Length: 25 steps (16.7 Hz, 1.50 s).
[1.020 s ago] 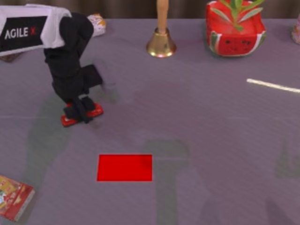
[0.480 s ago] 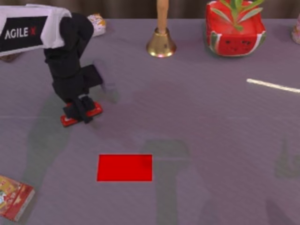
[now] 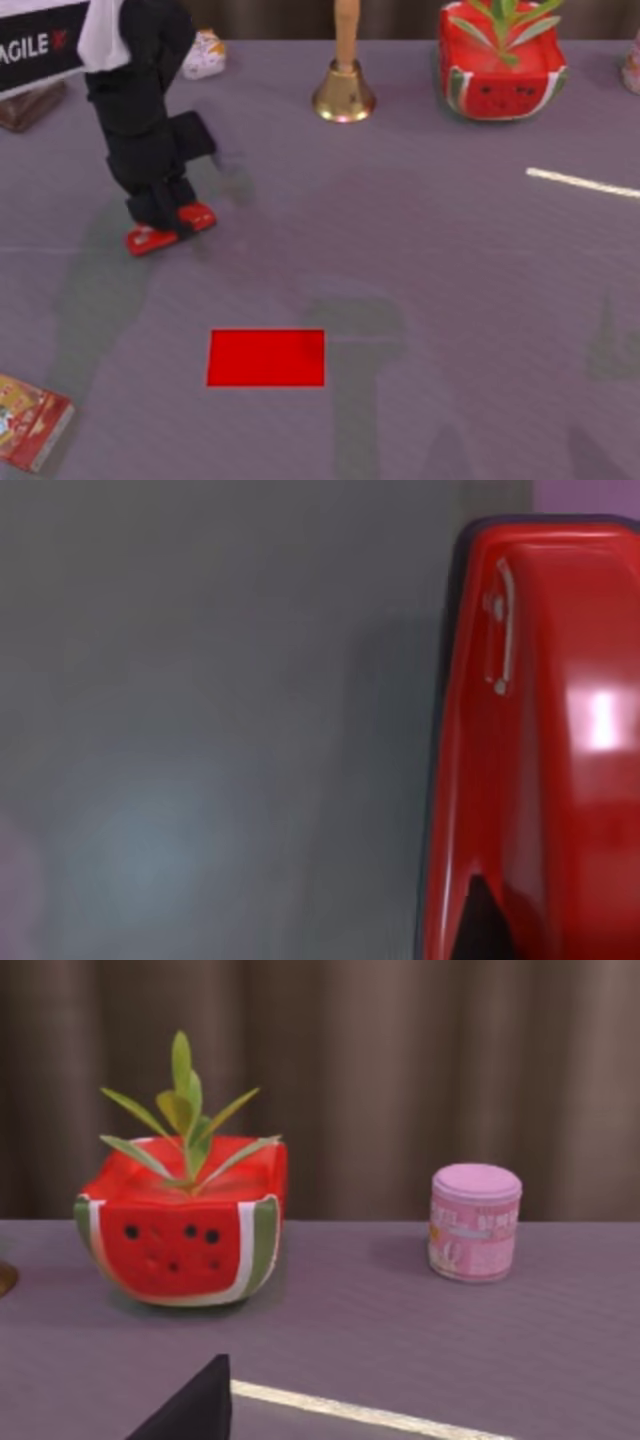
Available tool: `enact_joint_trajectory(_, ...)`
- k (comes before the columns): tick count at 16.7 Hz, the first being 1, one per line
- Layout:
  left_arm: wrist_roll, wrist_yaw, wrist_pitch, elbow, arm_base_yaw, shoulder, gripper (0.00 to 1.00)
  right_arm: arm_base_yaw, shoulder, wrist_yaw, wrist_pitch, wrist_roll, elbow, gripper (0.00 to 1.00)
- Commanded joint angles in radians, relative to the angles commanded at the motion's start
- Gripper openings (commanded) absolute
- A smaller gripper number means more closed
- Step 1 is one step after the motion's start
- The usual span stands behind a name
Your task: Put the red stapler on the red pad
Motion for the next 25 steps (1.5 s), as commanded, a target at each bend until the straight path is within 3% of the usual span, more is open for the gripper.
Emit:
enact_joint_trajectory(5, -0.003, -0.001, -0.212, 0.149, 0.010, -0.051, 0.00, 0.000, 0.000, 0.000, 0.000, 0.000, 0.000, 1.00)
enact_joint_trajectory(12, -0.013, -0.003, -0.232, 0.165, 0.003, -0.059, 0.00, 0.000, 0.000, 0.000, 0.000, 0.000, 0.000, 1.00)
enact_joint_trajectory(15, -0.101, -0.018, -0.248, 0.164, -0.015, -0.065, 0.00, 0.000, 0.000, 0.000, 0.000, 0.000, 0.000, 1.00)
enact_joint_trajectory(20, -0.466, -0.064, -0.305, 0.157, -0.070, -0.082, 0.00, 0.000, 0.000, 0.000, 0.000, 0.000, 0.000, 1.00)
enact_joint_trajectory(25, -1.084, -0.100, -0.354, 0.105, -0.144, -0.113, 0.00, 0.000, 0.000, 0.000, 0.000, 0.000, 0.000, 1.00)
